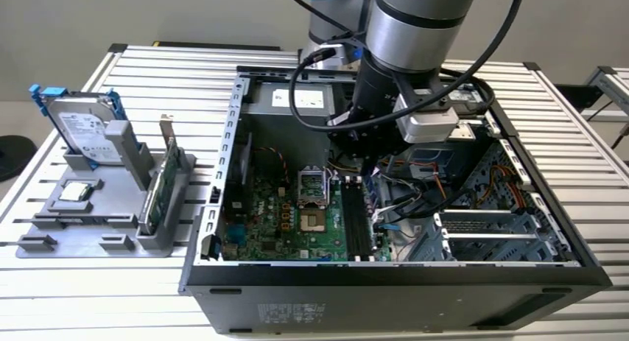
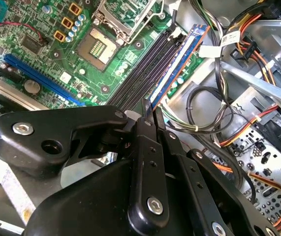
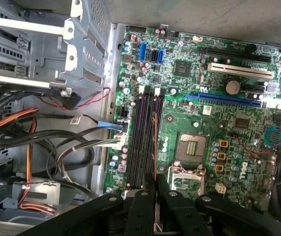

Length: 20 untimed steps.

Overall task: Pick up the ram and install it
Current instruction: 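Insert the ram into the slot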

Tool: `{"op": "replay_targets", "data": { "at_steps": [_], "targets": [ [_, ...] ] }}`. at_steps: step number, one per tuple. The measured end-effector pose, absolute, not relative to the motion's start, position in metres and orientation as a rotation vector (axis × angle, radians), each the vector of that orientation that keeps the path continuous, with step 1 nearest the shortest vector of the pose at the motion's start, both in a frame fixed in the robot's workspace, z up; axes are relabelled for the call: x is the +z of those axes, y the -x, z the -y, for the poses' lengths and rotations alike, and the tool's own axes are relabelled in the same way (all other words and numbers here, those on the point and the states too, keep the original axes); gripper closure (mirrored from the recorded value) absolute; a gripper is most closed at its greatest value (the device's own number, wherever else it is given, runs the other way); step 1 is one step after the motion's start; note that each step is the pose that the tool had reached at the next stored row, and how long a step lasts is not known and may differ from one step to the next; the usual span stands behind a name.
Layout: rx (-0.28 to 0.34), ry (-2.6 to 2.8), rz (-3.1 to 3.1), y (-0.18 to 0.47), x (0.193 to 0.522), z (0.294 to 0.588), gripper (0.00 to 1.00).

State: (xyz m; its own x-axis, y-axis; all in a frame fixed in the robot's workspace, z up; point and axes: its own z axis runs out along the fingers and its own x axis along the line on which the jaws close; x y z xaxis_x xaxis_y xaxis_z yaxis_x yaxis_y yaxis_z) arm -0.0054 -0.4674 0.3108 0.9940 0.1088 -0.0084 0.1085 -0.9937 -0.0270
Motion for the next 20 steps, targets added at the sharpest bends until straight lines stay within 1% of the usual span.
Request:
{"op": "replay_targets", "data": {
  "at_steps": [20],
  "targets": [
    [0.015, 3.115, 0.146, 0.0054, 0.3075, 0.4672, 1.0]
  ]
}}
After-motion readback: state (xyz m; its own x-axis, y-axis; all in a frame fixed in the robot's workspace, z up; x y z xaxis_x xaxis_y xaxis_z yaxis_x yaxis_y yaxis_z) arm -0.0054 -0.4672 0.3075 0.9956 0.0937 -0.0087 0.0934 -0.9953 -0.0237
